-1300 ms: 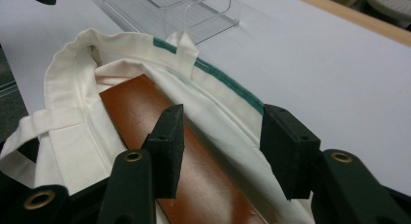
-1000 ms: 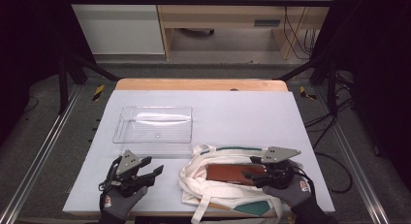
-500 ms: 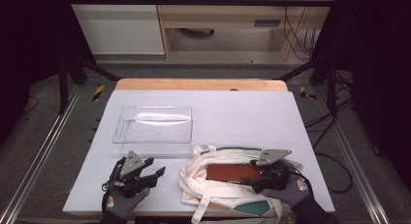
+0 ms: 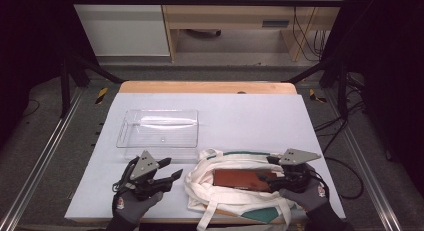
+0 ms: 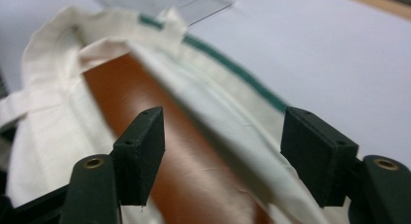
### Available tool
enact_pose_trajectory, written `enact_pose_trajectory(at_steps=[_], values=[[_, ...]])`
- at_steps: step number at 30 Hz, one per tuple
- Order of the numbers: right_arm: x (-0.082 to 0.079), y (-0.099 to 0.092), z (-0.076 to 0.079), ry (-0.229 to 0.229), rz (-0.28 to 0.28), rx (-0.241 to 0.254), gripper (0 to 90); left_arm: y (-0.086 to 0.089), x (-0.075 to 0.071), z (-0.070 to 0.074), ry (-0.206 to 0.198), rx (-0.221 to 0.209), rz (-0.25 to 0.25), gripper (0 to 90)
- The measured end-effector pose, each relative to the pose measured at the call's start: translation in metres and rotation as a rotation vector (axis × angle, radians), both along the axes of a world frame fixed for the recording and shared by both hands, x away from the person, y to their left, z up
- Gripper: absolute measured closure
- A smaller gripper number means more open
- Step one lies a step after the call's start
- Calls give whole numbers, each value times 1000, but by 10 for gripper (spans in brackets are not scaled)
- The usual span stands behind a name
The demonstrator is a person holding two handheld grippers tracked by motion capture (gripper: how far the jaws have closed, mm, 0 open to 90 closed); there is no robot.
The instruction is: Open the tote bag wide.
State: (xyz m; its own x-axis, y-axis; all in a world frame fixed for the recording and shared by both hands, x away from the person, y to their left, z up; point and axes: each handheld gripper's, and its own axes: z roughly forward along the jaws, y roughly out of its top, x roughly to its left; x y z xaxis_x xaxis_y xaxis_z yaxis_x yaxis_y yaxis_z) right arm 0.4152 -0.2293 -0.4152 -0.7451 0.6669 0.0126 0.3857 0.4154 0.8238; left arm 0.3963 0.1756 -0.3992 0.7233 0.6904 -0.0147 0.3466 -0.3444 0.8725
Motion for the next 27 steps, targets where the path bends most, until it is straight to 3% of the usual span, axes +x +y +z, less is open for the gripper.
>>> enact_pose_trajectory(at_steps=[3, 9, 18, 27], values=[[-2, -11, 2, -22, -89, 23, 334, -24, 3, 5, -7, 2, -57, 438], [-7, -29, -2, -31, -193, 36, 302, -71, 10, 4, -16, 38, -141, 429], [-12, -39, -1, -59, -261, 53, 299, -104, 11, -7, 9, 90, -260, 434], [-11, -38, -2, -53, -263, 43, 301, -129, 15, -15, 40, 147, -331, 449]])
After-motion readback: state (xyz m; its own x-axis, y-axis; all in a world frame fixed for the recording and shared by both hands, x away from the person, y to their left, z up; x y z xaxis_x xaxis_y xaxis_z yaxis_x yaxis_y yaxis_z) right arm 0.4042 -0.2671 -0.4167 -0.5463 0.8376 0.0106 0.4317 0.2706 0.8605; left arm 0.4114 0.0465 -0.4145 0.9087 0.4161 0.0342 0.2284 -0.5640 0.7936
